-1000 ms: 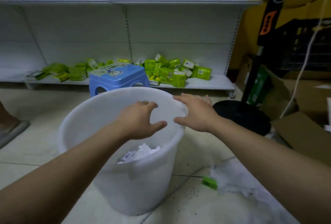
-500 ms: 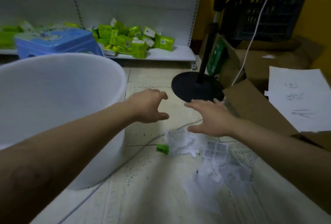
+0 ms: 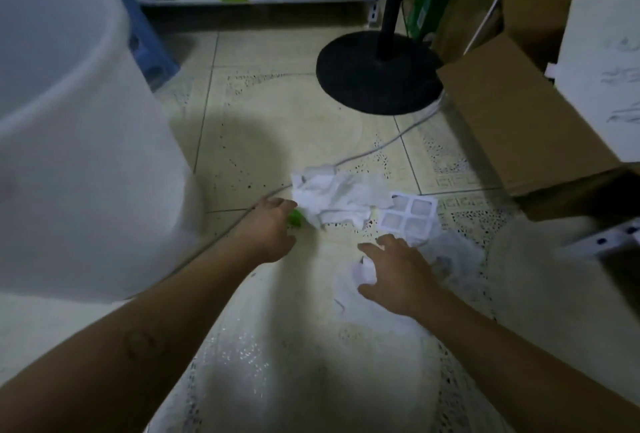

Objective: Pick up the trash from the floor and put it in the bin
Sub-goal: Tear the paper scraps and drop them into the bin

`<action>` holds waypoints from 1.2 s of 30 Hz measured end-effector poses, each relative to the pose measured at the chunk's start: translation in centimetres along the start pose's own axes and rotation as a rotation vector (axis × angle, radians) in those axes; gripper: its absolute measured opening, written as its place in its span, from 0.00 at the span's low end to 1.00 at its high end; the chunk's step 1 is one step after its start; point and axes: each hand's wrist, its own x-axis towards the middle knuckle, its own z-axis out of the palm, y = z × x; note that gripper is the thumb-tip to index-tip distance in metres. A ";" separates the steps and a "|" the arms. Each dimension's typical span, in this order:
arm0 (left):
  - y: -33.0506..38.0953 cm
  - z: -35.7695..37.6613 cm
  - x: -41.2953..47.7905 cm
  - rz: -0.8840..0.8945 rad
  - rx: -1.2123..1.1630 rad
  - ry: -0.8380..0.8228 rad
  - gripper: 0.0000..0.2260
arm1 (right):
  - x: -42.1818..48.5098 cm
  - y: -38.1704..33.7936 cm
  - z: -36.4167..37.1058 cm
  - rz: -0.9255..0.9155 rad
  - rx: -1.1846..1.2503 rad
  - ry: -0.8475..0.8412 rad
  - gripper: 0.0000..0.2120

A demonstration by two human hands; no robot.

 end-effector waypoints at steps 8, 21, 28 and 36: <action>-0.8 2.6 1.4 -0.080 0.068 0.081 0.24 | -0.8 0.7 3.7 -0.029 -0.149 -0.081 0.36; -0.4 2.5 -2.5 -0.073 -0.149 0.079 0.12 | 0.8 0.2 3.4 0.016 0.261 0.238 0.19; 1.4 0.1 -4.6 0.019 -0.226 0.139 0.12 | 1.1 -1.3 -0.1 0.223 0.794 0.316 0.18; 4.0 -7.4 -5.5 0.131 -0.239 0.255 0.12 | -0.2 -3.0 -6.9 0.120 0.953 0.361 0.12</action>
